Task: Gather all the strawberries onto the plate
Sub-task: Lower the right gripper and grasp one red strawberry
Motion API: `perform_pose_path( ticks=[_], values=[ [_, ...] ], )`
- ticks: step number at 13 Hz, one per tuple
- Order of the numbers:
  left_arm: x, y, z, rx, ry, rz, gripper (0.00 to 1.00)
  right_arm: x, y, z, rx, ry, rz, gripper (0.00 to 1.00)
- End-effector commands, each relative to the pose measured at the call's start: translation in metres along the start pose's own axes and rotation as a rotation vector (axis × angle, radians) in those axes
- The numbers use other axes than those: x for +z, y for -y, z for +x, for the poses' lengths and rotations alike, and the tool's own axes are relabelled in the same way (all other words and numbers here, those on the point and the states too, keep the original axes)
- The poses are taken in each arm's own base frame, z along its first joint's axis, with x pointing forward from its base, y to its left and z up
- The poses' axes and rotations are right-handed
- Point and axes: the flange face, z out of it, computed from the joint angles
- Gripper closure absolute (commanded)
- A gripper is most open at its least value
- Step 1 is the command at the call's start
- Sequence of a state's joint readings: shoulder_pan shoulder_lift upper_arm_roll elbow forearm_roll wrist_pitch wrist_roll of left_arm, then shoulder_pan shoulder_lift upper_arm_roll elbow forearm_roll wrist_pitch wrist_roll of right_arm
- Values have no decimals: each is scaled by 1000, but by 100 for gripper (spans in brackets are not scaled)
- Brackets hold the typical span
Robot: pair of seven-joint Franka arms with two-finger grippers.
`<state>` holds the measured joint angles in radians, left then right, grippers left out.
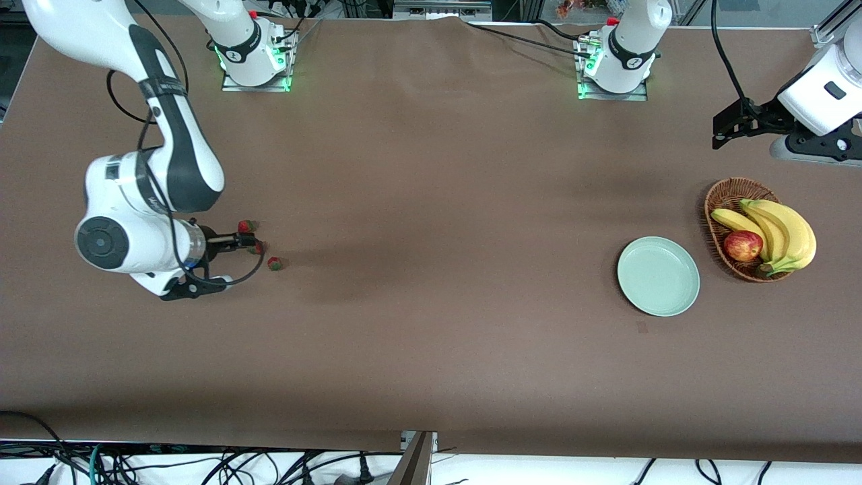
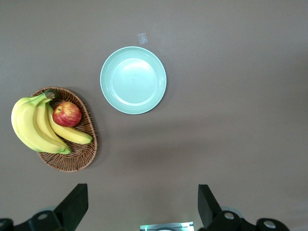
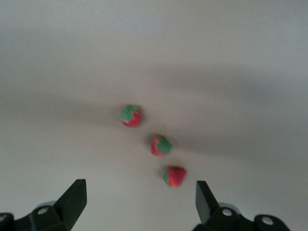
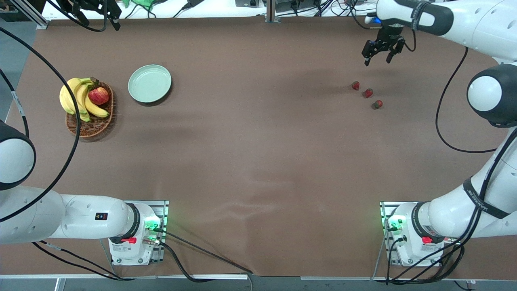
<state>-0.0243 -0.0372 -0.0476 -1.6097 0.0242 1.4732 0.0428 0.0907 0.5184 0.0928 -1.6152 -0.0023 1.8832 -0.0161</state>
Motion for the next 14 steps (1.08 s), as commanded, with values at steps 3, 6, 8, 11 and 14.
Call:
perform_pose_path(
  ticks=[3,6,8,11,14],
  values=[
    [-6,-1,-4,-7,2,-4,0,57,26,-5,-28,-92,-3,0],
    [-7,-1,-5,-7,2,-4,0,98,34,-9,-41,-122,-5,0],
    [-7,-1,-5,-7,2,-4,0,109,34,-11,-45,-154,-6,0],
    [-7,-3,-4,-3,0,-3,0,125,29,-7,-50,-168,-5,0],
    [-7,-7,-3,5,0,-2,0,126,29,-6,-48,-176,-4,1]
  ],
)
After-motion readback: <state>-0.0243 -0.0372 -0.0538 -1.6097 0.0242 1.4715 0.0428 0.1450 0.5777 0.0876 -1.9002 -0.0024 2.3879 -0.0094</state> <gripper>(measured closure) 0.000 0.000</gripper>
